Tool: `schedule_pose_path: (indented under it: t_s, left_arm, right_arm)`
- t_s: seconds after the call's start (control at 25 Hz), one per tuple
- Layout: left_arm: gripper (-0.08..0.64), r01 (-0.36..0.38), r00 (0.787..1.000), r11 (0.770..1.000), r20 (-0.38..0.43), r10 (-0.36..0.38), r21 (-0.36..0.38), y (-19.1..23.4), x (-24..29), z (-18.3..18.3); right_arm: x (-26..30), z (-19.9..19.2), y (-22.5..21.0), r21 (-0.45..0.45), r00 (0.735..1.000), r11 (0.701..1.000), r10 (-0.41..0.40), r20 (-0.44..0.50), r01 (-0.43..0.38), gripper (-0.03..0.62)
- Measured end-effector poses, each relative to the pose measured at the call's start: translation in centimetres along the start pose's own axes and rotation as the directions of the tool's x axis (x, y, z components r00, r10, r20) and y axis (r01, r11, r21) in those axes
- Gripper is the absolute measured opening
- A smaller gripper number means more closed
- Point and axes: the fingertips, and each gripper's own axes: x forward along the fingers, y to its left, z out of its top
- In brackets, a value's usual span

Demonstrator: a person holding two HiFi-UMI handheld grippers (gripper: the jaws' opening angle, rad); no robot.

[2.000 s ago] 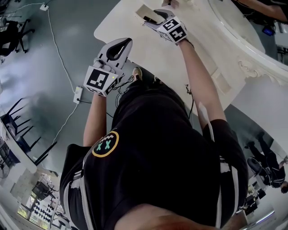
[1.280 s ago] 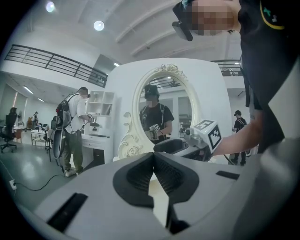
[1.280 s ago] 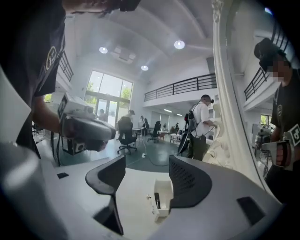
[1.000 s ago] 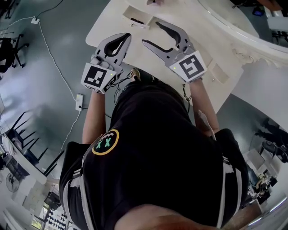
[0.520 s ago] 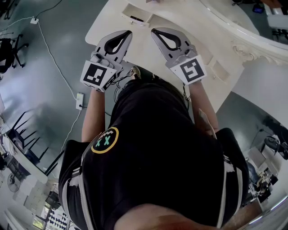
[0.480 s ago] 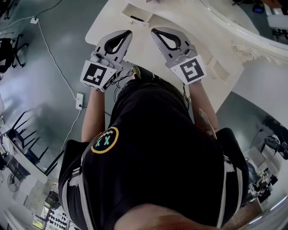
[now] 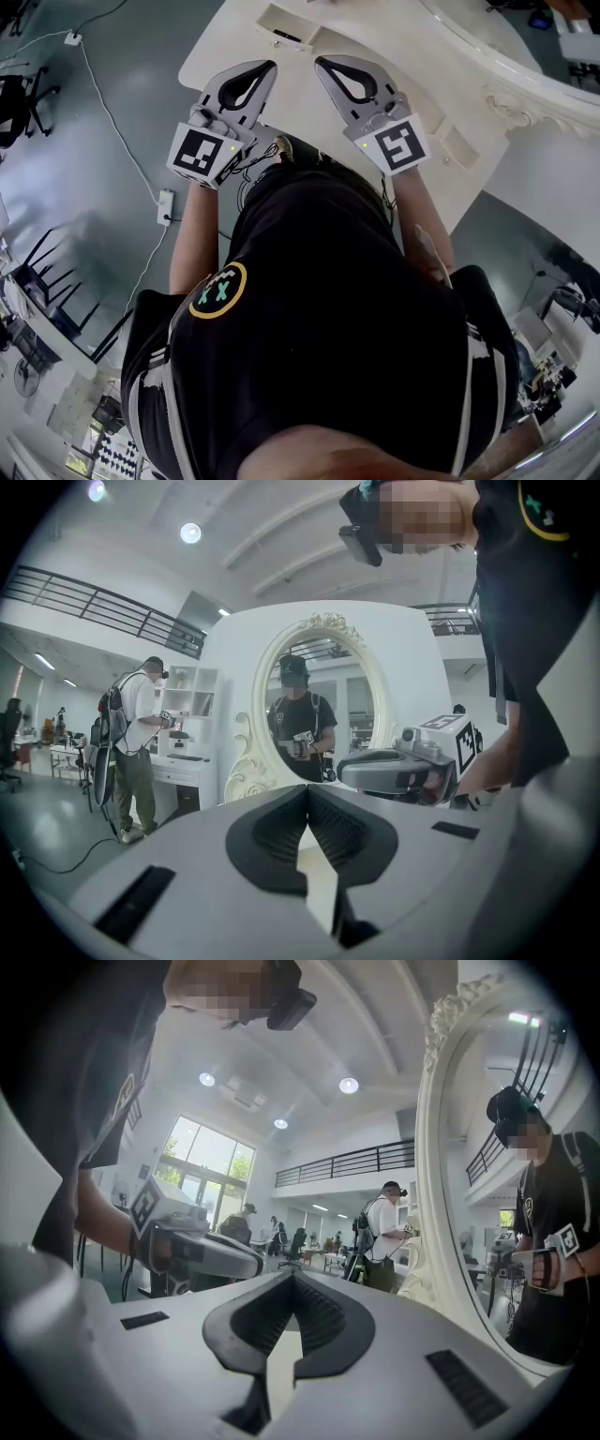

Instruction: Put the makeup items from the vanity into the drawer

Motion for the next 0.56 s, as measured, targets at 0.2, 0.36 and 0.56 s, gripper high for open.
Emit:
schedule_pose_path:
  t_s: [0.2, 0.36, 0.56]
  left_arm:
    - [0.02, -0.005, 1.0, 1.0, 0.001, 0.005, -0.007, 0.13, -0.22, -0.13]
    - [0.02, -0.008, 1.0, 1.0, 0.001, 0.008, -0.008, 0.06, -0.29, -0.23]
    - [0.02, -0.008, 1.0, 1.0, 0.007, 0.008, -0.013, 0.04, -0.28, -0.19]
  right_arm:
    - [0.21, 0.03, 0.19, 0.007, 1.0, 1.0, 0.006, -0.002, -0.006, 0.019]
    - [0.17, -0.13, 0.27, 0.016, 1.0, 1.0, 0.008, -0.006, -0.008, 0.018]
    - [0.12, -0.08, 0.22, 0.014, 1.0, 1.0, 0.008, -0.006, -0.008, 0.019]
